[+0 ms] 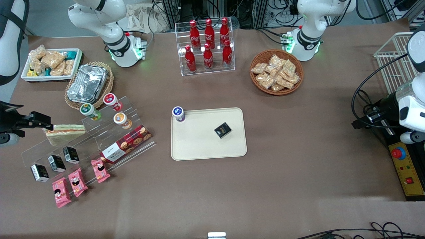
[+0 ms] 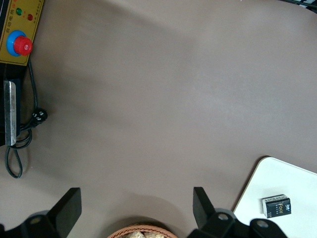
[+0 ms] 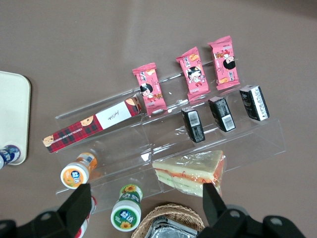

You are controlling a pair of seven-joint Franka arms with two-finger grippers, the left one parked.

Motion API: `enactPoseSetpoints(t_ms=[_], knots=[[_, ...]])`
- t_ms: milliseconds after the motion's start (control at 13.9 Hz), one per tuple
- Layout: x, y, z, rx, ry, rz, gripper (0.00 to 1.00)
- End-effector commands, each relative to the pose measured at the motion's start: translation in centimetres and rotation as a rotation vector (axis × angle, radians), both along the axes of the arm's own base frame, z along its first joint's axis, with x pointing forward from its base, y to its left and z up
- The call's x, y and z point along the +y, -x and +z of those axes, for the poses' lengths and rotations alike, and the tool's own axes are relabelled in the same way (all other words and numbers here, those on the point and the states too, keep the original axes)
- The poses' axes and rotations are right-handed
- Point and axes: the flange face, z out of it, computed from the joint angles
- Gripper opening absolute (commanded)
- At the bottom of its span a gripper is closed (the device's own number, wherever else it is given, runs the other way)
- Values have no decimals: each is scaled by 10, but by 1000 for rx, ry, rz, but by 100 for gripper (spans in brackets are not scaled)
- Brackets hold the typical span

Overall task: Place sandwich on tray
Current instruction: 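Move the open right gripper down over the wrapped sandwich in the rack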

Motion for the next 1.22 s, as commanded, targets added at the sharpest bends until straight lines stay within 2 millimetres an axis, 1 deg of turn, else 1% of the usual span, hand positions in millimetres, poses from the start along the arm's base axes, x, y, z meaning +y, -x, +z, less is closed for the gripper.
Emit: enactPoseSetpoints(t_ms=[0,360,576,719,1007,1151], knots=[[-5,0,0,7,-23,-8,100],[-4,0,-2,13,-22,-14,100],[-4,8,-6,60,-34,-17,100],[-7,17,-12,70,-48,-21,100],[-19,35,-19,16,-64,-43,100],[-42,40,-26,32,-61,-163,100]])
